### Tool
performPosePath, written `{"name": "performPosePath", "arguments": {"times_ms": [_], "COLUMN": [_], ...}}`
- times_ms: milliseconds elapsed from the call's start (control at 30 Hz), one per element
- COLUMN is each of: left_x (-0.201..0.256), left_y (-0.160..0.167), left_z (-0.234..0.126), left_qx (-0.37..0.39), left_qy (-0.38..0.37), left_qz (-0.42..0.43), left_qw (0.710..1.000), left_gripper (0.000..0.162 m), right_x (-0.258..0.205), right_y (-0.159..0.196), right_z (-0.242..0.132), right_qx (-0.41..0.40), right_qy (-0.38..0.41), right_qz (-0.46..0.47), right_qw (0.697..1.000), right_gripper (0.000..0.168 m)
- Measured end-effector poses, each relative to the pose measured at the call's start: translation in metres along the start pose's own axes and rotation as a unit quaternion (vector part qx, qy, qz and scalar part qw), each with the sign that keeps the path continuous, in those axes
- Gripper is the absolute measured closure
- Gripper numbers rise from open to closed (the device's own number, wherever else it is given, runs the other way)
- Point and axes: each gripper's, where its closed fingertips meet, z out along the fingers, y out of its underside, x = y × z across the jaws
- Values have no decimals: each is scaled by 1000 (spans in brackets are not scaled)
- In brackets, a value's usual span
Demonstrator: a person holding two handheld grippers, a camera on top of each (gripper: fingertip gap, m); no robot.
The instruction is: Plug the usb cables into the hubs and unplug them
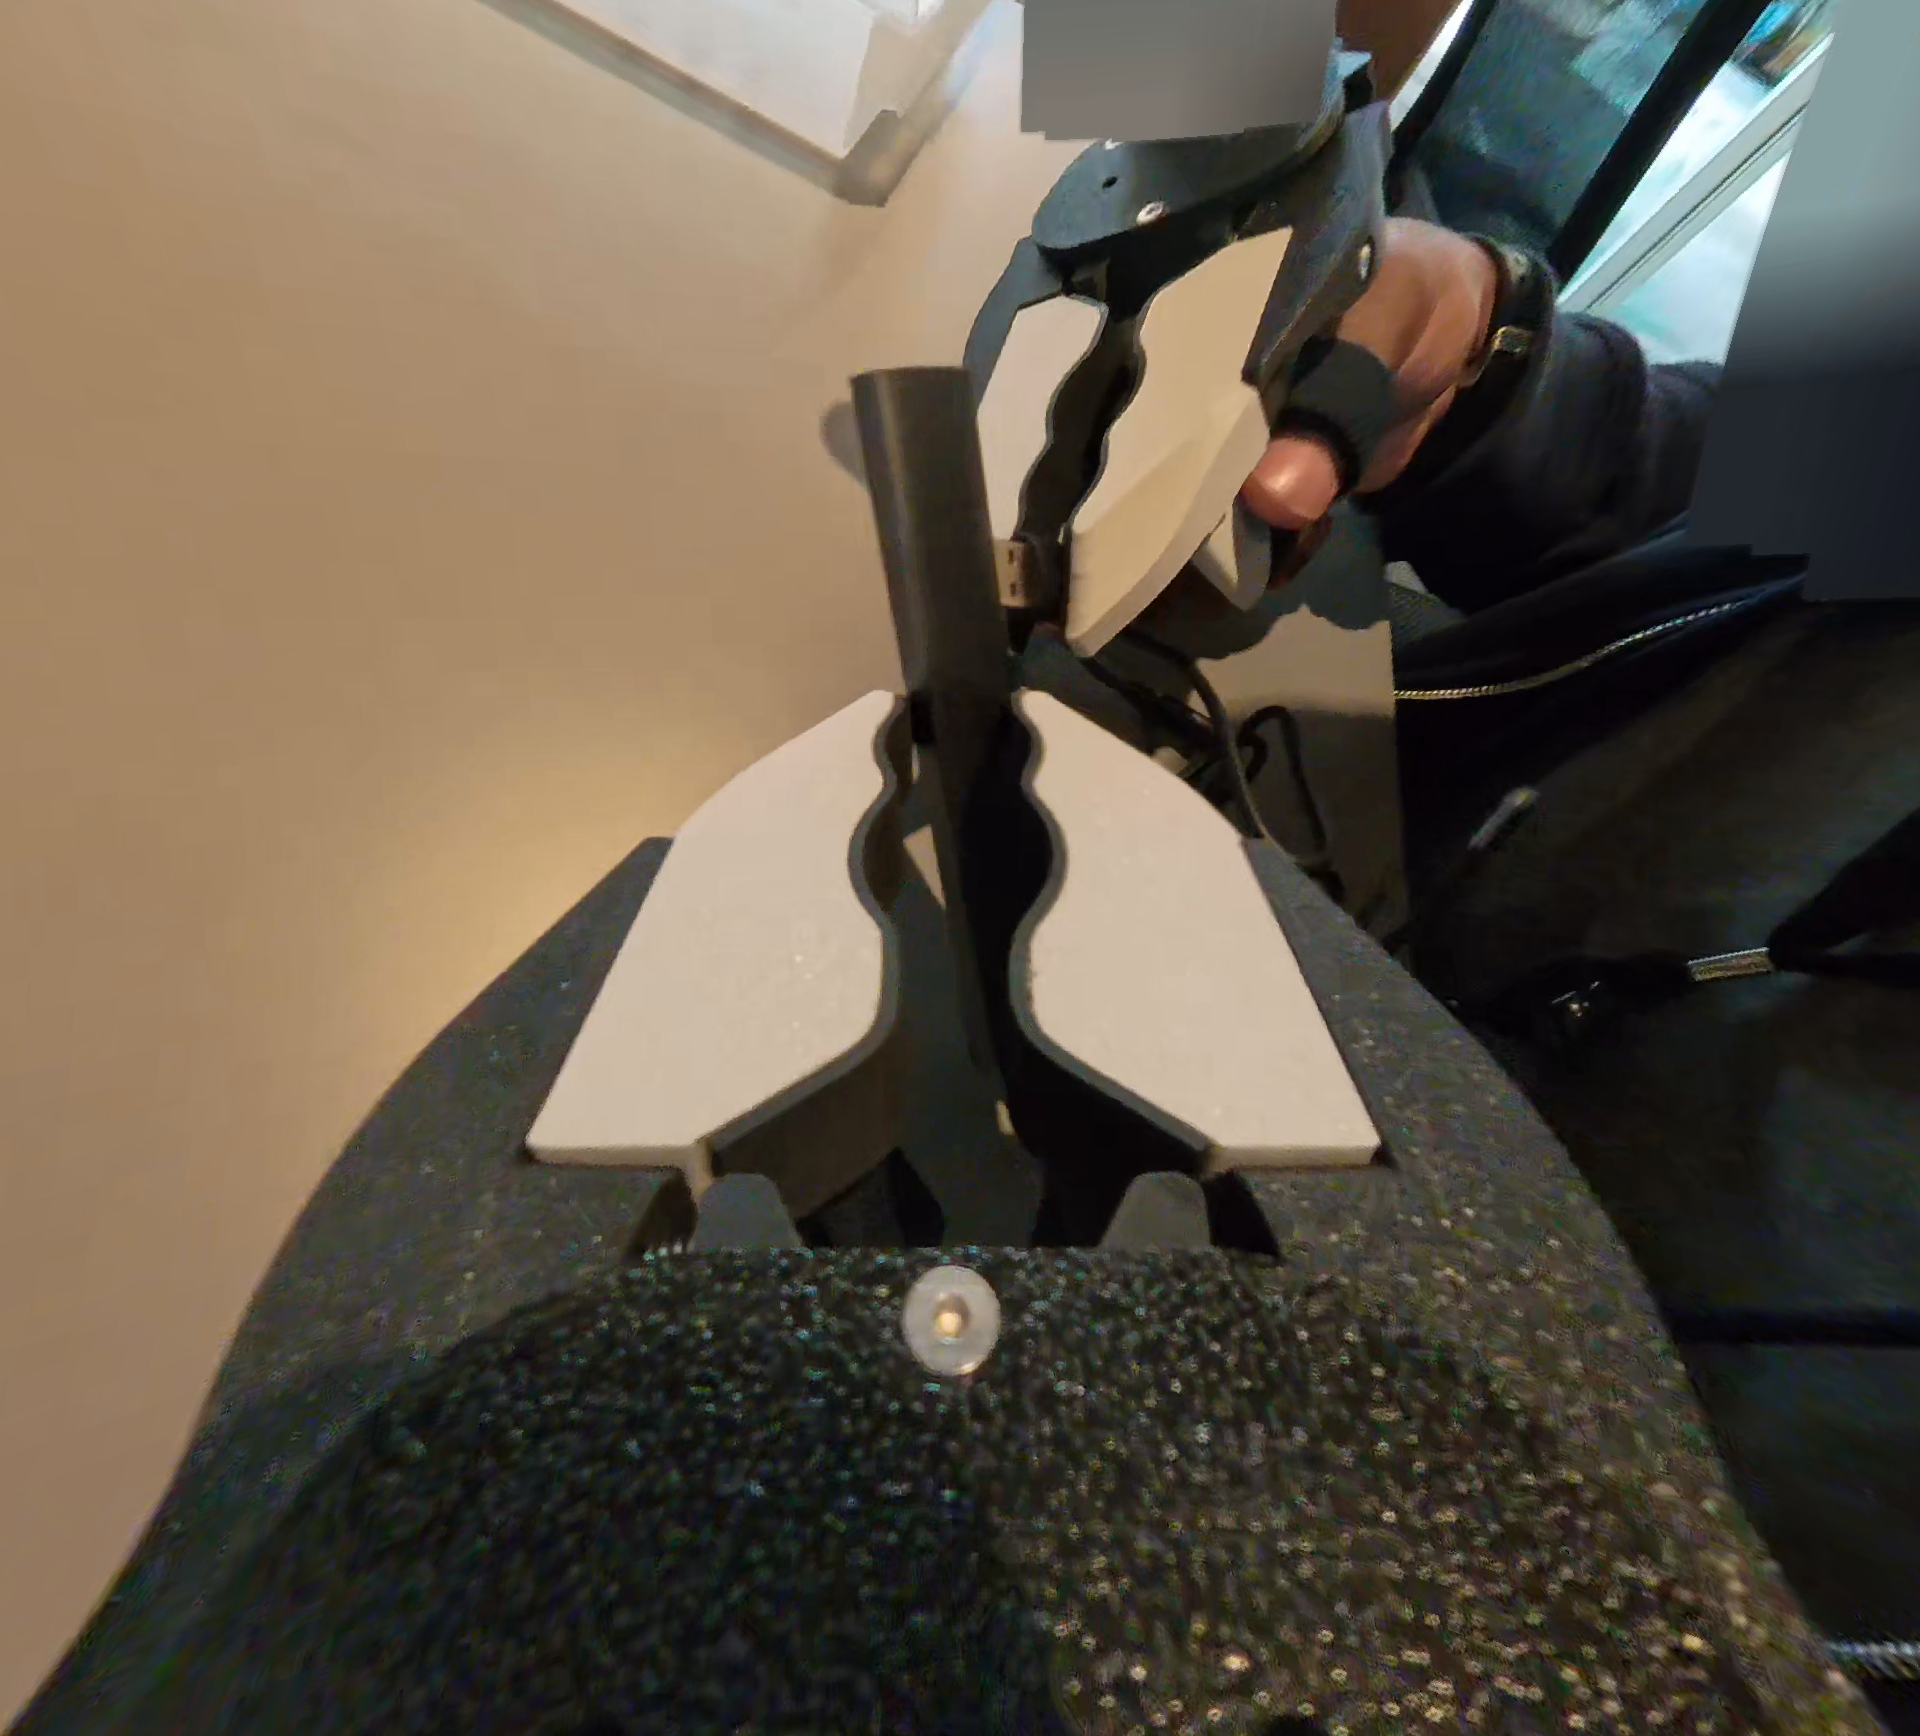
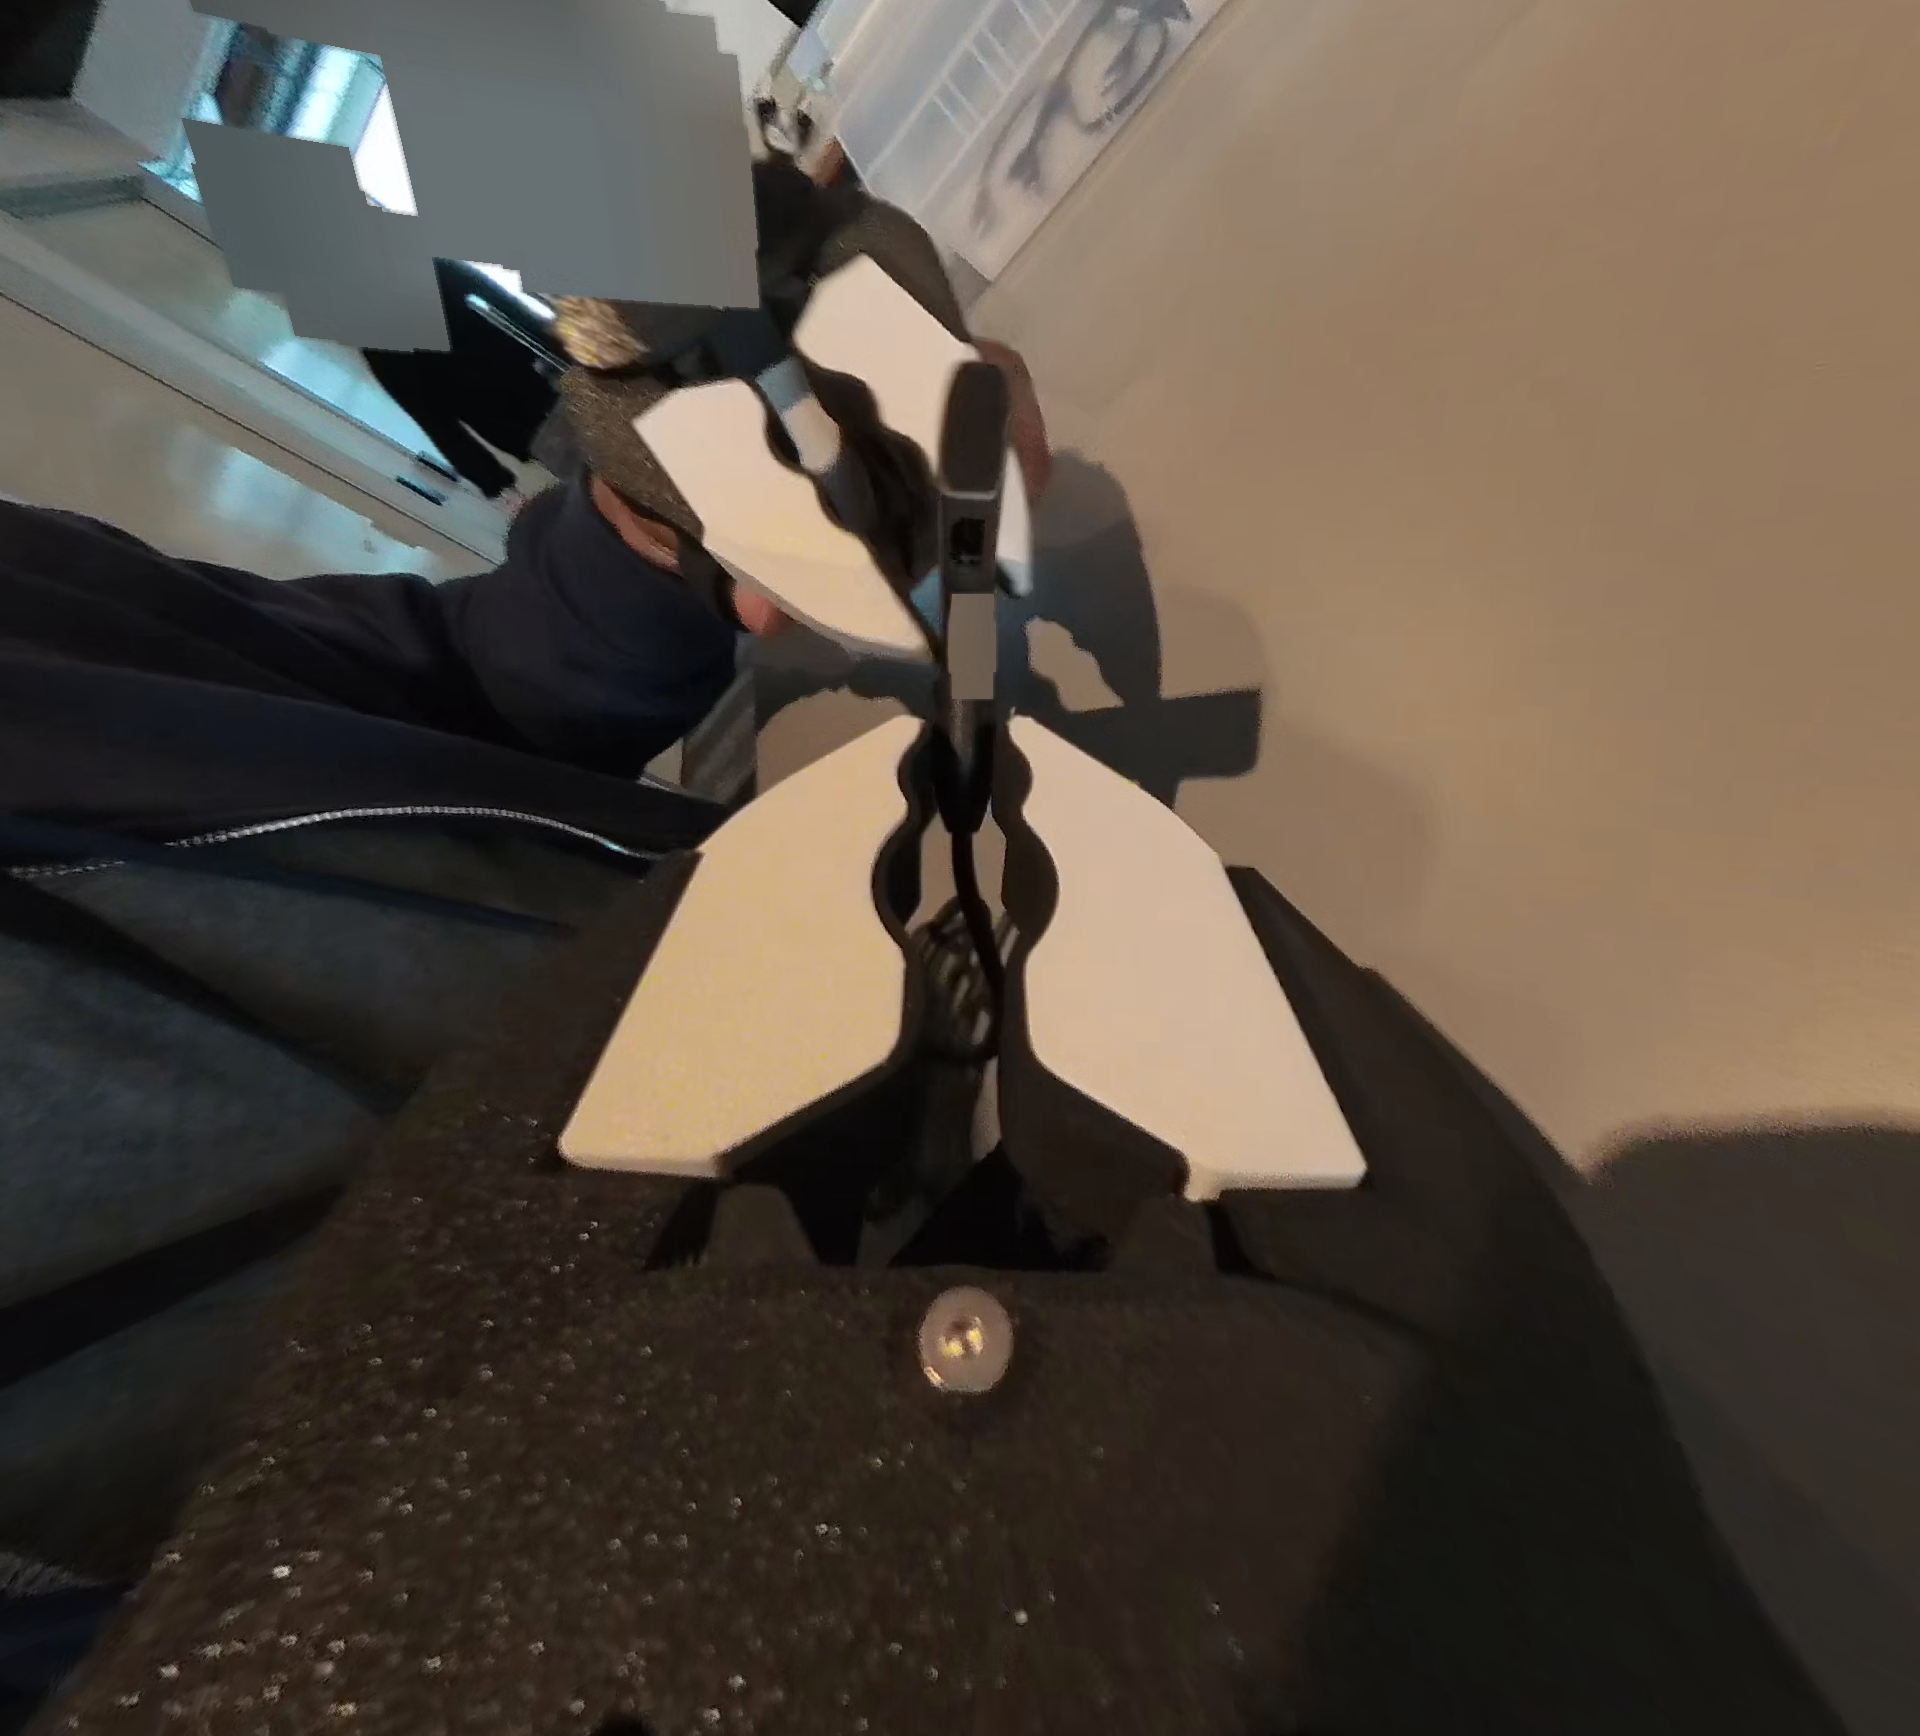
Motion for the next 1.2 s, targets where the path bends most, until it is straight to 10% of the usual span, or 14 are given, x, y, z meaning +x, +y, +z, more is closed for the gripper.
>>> {"name": "performPosePath", "arguments": {"times_ms": [1200], "left_x": [27], "left_y": [7], "left_z": [-6], "left_qx": [-69], "left_qy": [240], "left_qz": [-33], "left_qw": [968], "left_gripper": [151], "right_x": [-13], "right_y": [25], "right_z": [6], "right_qx": [-120], "right_qy": [-45], "right_qz": [-79], "right_qw": [989], "right_gripper": [158]}}
